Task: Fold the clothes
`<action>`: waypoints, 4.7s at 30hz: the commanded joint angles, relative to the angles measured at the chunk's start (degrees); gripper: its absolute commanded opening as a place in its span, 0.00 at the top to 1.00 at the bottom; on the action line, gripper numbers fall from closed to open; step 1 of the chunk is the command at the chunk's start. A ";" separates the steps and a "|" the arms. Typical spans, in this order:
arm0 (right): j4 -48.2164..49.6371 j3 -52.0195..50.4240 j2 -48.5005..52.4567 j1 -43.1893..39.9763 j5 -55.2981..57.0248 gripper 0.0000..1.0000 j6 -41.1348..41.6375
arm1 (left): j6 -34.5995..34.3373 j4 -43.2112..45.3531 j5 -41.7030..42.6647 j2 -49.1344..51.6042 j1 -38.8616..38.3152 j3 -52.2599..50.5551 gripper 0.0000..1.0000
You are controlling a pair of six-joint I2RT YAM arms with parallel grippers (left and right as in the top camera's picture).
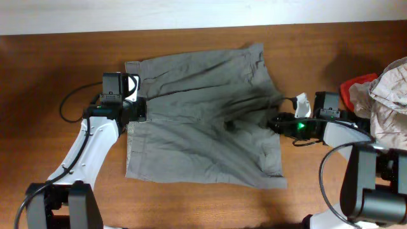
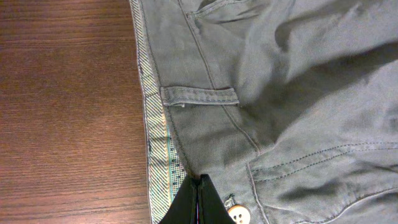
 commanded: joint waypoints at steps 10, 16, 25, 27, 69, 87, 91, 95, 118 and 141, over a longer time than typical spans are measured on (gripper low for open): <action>-4.20 -0.48 -0.46 -0.22 -12.13 0.90 -10.49 | -0.57 -0.72 -1.73 -0.85 0.52 0.63 1.00; -8.07 -0.24 -7.10 -0.22 2.64 0.95 -4.96 | -2.23 -2.82 -9.33 -1.99 0.52 1.03 1.00; -10.19 -0.24 -10.75 -0.22 5.38 0.92 -4.98 | -6.58 -3.85 -13.44 -1.62 2.95 1.01 0.99; -10.19 -0.24 -10.75 -0.22 5.38 0.91 -4.98 | -6.58 -3.89 -13.44 -1.53 2.95 1.01 0.99; -47.63 -0.52 -38.27 -0.04 8.07 0.18 7.34 | -19.30 -25.22 2.78 -14.75 2.95 -2.49 0.34; -41.72 -10.45 -29.22 7.93 7.10 0.22 13.55 | -25.11 -24.04 11.74 -12.87 3.10 -19.85 0.22; -38.03 -11.13 -29.22 9.46 6.99 0.22 18.86 | -25.46 -19.28 11.69 -12.87 3.10 -24.37 0.23; -34.03 -14.05 -29.22 12.07 6.75 0.25 23.58 | -26.49 -16.46 12.33 -12.87 3.10 -25.90 0.36; -45.00 1.66 -29.24 12.87 31.15 0.96 22.69 | -26.21 -20.02 14.34 -12.87 3.48 -25.88 1.00; -47.25 3.21 -29.22 12.87 35.32 0.96 22.71 | -20.22 -22.10 26.64 -12.87 13.64 -26.56 0.30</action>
